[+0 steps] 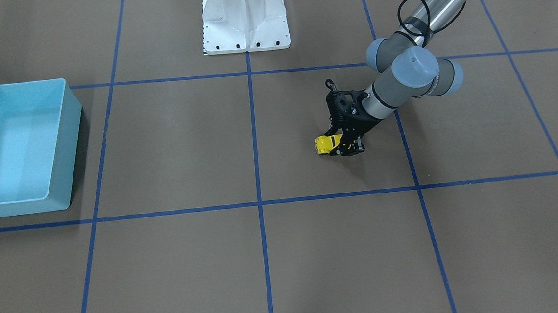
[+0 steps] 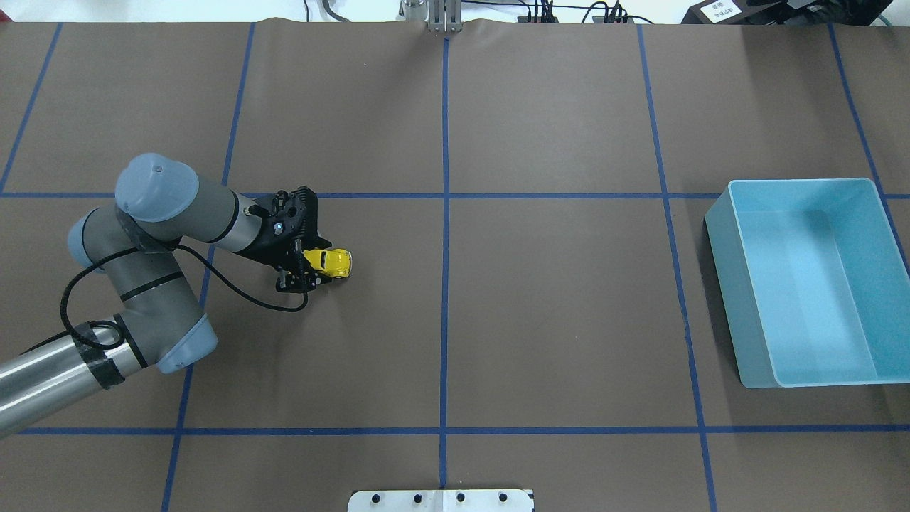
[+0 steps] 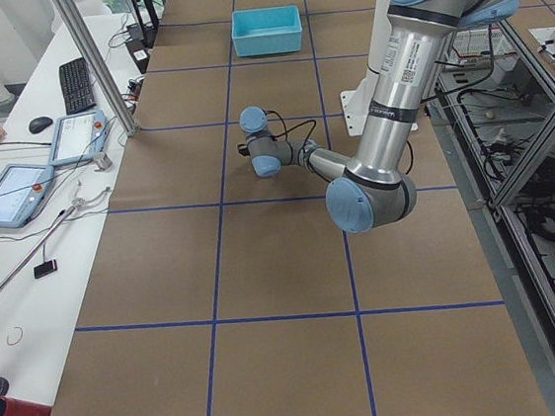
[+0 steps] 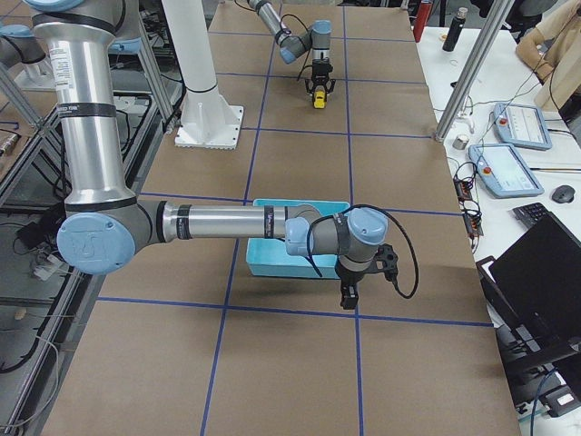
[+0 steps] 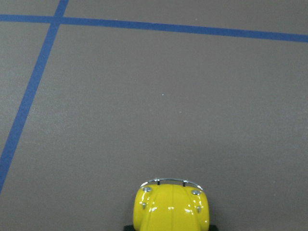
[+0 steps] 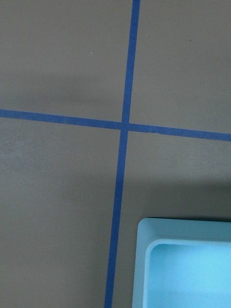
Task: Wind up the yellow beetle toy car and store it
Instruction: 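Drag the yellow car back toward the robot with the left gripper to wind it, then open the left gripper to release the wound yellow car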
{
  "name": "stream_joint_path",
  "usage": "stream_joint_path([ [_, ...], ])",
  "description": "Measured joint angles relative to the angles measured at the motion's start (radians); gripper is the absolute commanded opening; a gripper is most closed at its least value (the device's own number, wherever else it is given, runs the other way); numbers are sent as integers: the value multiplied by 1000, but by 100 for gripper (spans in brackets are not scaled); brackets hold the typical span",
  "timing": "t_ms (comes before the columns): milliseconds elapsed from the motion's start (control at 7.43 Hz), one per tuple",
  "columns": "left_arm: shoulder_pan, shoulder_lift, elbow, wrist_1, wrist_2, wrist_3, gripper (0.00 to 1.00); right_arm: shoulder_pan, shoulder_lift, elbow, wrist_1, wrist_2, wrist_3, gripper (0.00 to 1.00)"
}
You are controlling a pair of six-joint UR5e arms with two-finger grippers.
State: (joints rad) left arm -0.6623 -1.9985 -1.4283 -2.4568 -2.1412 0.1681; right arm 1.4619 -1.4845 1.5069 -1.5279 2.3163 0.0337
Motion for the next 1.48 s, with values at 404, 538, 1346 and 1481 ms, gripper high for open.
stream_joint_path([
  [404,-5,17,-4,-26,-11,-3,100,-1,1,-1,0,0,0,100],
  [538,-7,17,-7,-28,-12,-4,100,-1,1,-1,0,0,0,100],
  [1346,-32,49,-63,-20,-23,-27,100,-2,1,0,0,0,0,100],
  [1481,-45,67,-85,-16,-22,-62,100,-2,1,1,0,0,0,100],
])
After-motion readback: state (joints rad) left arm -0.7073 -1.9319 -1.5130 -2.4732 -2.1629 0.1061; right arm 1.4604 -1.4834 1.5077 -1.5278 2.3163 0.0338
